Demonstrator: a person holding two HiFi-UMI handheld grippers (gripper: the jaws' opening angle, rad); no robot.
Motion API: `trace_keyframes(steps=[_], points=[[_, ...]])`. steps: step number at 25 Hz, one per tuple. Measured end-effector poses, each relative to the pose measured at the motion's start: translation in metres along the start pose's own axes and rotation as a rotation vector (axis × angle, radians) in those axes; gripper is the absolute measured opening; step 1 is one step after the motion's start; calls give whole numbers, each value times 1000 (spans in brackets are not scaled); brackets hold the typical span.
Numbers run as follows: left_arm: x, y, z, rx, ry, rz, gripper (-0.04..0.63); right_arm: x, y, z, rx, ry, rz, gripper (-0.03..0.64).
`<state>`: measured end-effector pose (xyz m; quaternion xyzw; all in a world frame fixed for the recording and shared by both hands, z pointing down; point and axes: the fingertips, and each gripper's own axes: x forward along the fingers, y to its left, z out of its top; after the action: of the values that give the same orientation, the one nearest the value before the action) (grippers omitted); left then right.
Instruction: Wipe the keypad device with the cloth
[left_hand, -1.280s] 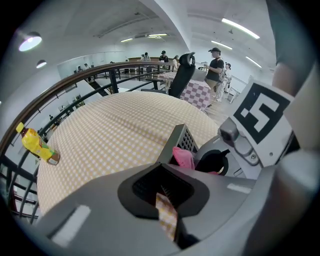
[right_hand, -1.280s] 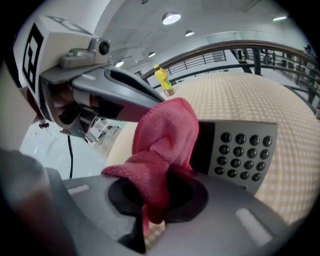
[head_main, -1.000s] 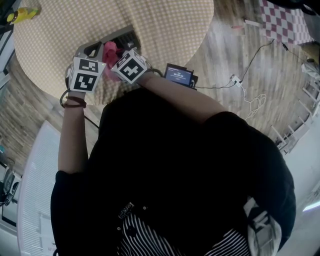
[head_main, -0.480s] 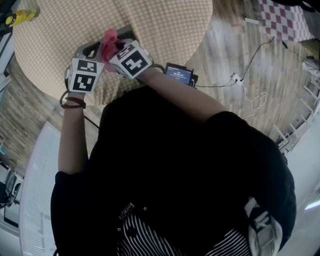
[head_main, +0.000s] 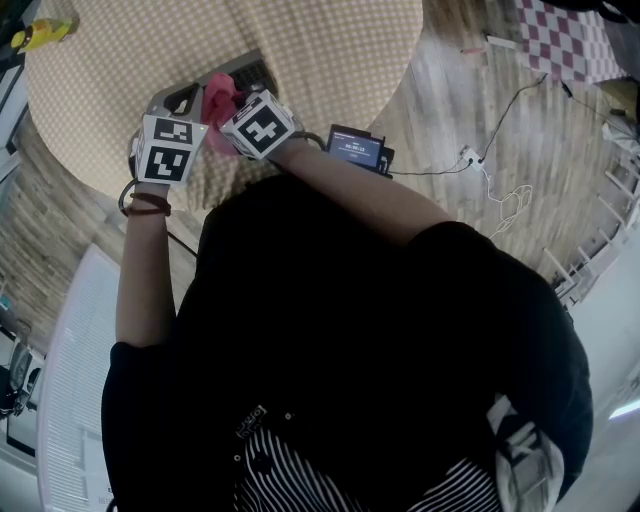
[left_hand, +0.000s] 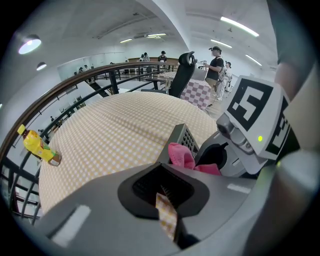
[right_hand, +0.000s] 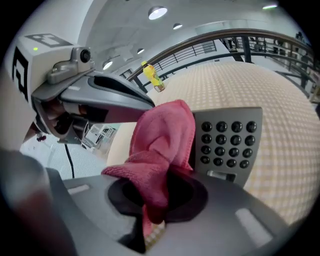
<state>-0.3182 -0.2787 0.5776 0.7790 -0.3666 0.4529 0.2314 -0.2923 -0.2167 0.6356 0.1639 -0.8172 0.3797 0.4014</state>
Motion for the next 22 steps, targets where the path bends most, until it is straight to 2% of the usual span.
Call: trace_keyframes(steps=[3, 6, 12, 18, 22], points=[[0, 1, 1, -2, -7, 5, 3, -10, 9, 30, 55, -66, 13, 63], [0, 4, 0, -40, -20, 1, 0, -16, 14, 53, 52, -100, 26, 63], [0, 1, 1, -14, -14, 0, 0, -10, 10, 33, 27, -87, 28, 63], [0, -1, 1, -18, -14, -6, 0, 6, 5, -8, 23, 23, 38, 63], [0, -1, 1, -13, -14, 1, 0, 5, 2, -11, 67, 64, 23, 63]])
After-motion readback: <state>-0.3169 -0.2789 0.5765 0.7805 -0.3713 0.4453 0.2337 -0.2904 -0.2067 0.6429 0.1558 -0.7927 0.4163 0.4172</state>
